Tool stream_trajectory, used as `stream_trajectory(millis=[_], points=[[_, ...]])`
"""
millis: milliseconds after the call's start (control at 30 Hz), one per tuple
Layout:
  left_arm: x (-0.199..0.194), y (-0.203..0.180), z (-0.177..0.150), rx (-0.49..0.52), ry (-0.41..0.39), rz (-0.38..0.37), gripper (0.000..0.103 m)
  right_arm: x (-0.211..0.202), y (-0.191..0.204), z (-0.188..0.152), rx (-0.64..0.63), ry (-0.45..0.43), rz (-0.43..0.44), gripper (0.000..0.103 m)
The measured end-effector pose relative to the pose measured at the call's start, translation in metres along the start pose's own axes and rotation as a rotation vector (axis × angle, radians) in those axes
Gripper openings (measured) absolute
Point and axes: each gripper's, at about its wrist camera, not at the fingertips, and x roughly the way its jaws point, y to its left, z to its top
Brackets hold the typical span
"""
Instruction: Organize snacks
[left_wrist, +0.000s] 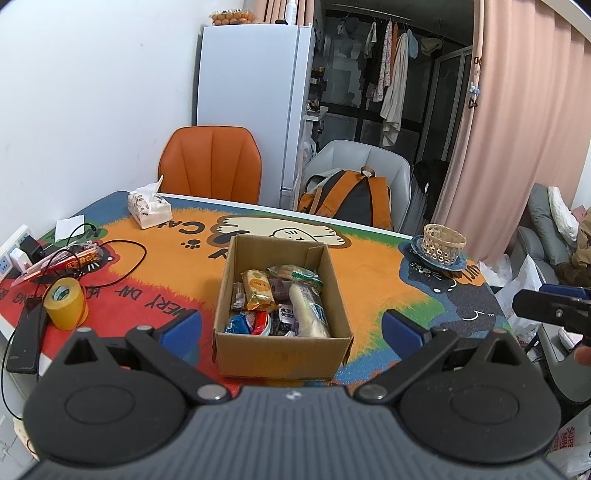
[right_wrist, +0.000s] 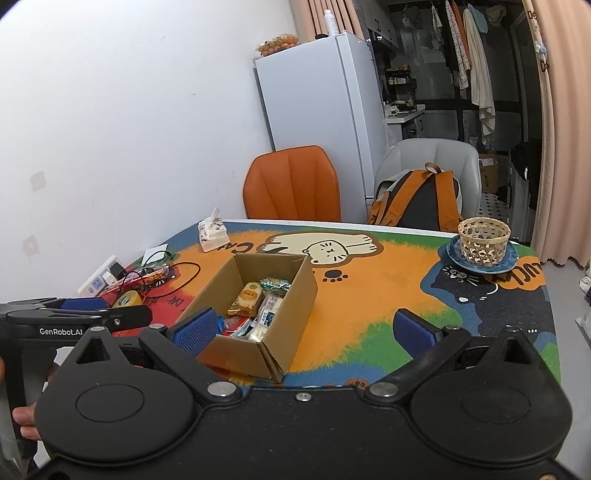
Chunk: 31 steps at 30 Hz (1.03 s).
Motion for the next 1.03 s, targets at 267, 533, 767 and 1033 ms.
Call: stream_trajectory(millis=[267, 533, 767, 1033], points=[[0.0005, 0.0002, -0.0008, -0.001, 0.001, 0.0, 0.103, -0.0006, -0.0011, 0.0008, 0.003, -0.001, -0.003, 0.103], [0.0003, 0.0001, -0.0004, -0.001, 0.002, -0.001, 0.103, 0.0007, 0.0002, -0.0001, 0.0, 0.004, -0.001, 0.103], [0.0017, 0.0014, -0.0052, -0.001, 0.003, -0.002, 0.103, 0.002, 0.0007, -0.0001, 0.0, 0.008, 0.003, 0.103], [0.0015, 0.0002, -0.0096, 0.002, 0.006, -0.004, 0.103, 0.0046, 0.0012, -0.0013, -0.007, 0.015, 0.011, 0.103]])
